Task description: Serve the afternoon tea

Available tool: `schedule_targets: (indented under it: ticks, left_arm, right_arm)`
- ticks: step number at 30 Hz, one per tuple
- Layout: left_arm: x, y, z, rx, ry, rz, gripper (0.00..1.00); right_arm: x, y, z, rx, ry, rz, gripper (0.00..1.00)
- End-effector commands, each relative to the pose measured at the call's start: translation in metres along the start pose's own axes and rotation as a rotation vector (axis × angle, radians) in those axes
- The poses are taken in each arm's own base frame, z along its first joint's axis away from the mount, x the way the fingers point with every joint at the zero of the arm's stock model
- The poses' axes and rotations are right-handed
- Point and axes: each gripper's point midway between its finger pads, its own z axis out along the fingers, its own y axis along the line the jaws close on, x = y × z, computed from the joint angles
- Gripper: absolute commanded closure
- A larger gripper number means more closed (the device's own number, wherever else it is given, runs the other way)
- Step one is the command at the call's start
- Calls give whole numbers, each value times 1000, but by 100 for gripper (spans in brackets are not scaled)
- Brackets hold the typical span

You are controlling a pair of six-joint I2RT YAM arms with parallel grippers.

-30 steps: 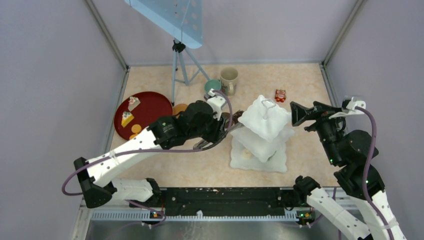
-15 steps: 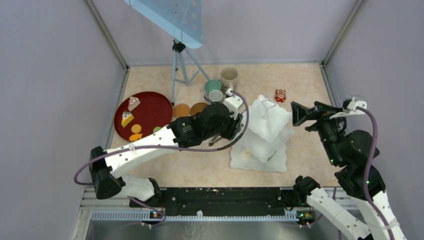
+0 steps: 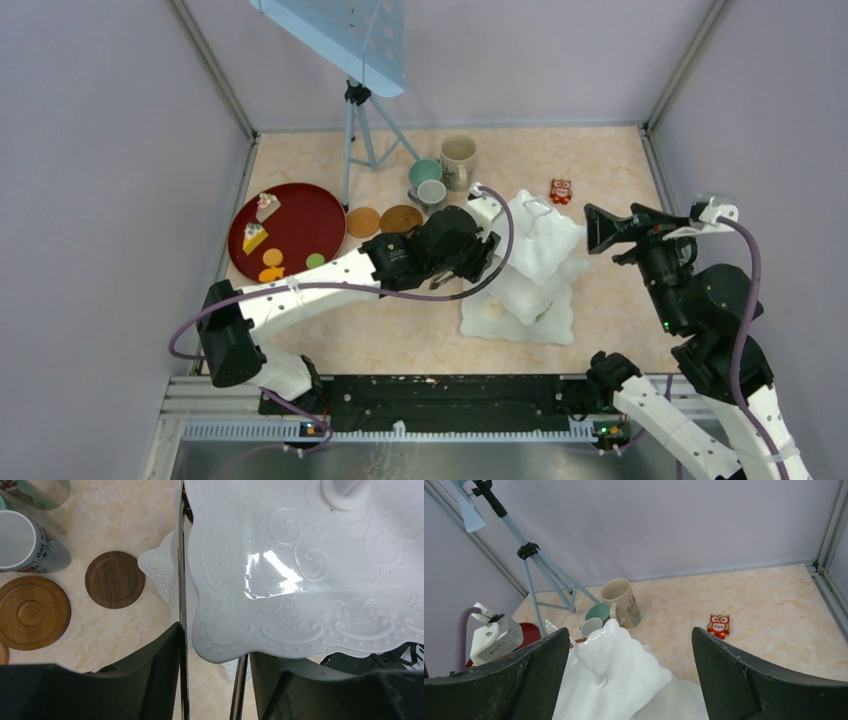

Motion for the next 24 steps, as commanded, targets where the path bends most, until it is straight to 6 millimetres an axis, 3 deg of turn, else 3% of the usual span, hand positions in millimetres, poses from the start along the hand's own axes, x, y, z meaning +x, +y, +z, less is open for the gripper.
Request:
schedule_targets:
  ticks: [1,17,24]
  left_arm:
    - [-31,-10,-3,36,-102,-19,43]
    - [-31,-4,-24,23,-90,-8,37]
    - [-34,9,-51,-12,-142,-31,39]
  right_arm:
    - [-14,2,-4,-14,-44,8,10]
    - [-9,4,-3,-25,-36,8,10]
    - [-6,6,0,-33,-28,7,10]
